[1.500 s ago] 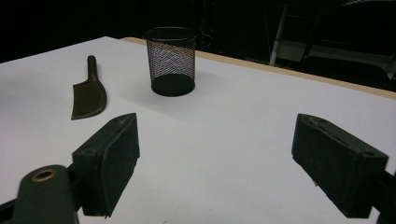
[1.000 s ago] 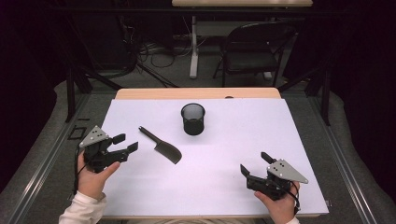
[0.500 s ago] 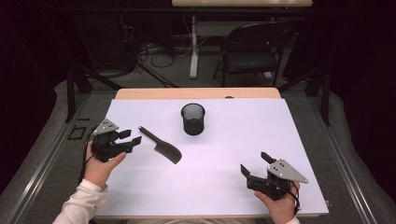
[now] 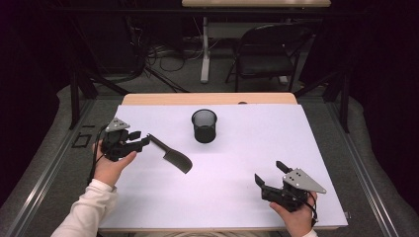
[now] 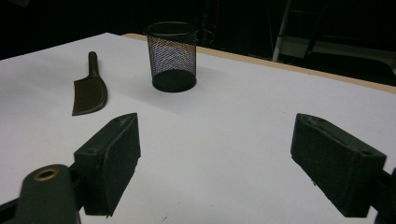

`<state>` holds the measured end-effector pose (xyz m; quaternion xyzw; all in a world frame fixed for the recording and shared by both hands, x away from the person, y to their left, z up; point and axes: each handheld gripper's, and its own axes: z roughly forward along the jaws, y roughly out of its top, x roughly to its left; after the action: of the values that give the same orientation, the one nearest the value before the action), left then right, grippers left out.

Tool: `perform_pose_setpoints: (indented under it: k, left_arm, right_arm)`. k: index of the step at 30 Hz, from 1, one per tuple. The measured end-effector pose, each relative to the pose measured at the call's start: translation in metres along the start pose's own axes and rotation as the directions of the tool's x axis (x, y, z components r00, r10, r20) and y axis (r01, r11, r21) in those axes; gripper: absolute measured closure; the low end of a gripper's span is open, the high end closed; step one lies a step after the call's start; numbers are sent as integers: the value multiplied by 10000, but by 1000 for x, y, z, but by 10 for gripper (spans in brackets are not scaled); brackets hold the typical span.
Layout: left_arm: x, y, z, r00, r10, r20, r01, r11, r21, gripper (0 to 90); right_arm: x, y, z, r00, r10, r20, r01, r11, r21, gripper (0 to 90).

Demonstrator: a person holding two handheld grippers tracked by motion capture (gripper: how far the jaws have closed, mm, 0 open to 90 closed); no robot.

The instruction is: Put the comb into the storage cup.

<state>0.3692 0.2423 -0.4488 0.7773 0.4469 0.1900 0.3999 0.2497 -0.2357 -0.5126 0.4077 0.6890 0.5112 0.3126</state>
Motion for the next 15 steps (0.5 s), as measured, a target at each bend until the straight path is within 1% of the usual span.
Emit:
perform_pose_setpoints:
  k: [3,9,10,11,12,15]
  left_arm:
    - [1,2,3,10000,-42,-41,42,10000,15,550]
    - [6,7,11,9997,-92,-220,97,9997,227,560]
    - [8,9,13,9990,-142,-418,151,9997,214,559]
    - [8,10,13,9985,-154,-523,166,9996,227,559]
    - [9,11,14,9982,-196,-566,205,9997,152,558]
    - [12,12,17,9978,-258,-614,272,9994,228,559]
  right_arm:
    - [0,0,0,10000,-18,6,18,10000,31,158]
    - [-1,-1,0,10000,4,-11,-4,10000,42,158]
    - [-2,-1,0,10000,36,-15,-36,10000,48,159]
    - [-2,-1,0,10000,48,-20,-48,10000,37,159]
    - [-2,-1,1,10000,54,-18,-54,10000,36,159]
    - [-2,-1,1,10000,45,-31,-45,10000,39,159]
